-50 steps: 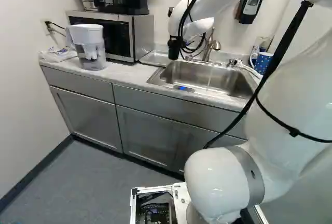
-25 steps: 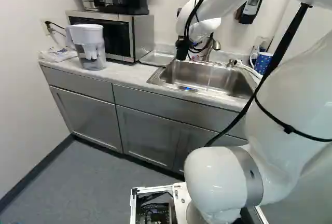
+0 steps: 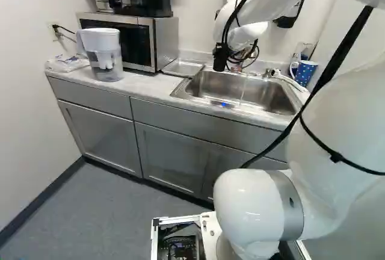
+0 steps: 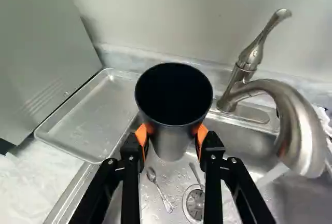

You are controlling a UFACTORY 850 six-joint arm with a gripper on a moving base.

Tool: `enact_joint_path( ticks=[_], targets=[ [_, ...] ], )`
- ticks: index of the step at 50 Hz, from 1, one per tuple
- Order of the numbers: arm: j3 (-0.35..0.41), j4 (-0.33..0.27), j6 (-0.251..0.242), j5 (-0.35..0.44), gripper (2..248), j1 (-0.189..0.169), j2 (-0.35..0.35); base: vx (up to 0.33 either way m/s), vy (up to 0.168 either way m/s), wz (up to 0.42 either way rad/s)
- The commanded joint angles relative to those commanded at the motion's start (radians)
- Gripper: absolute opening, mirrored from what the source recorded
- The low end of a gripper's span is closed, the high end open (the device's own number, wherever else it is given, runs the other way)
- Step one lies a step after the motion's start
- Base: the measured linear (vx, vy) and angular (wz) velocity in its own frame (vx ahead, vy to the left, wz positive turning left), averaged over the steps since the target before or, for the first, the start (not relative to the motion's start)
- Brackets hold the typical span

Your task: Rinse the cup and place it in the tray

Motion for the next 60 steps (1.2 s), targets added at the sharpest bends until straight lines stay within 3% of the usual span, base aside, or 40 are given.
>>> enact_joint_path(
  ticks=[60],
  targets=[
    [0.035,0.0,0.0,0.0,113,-0.011,0.001,0.0,0.0,0.0]
  ],
)
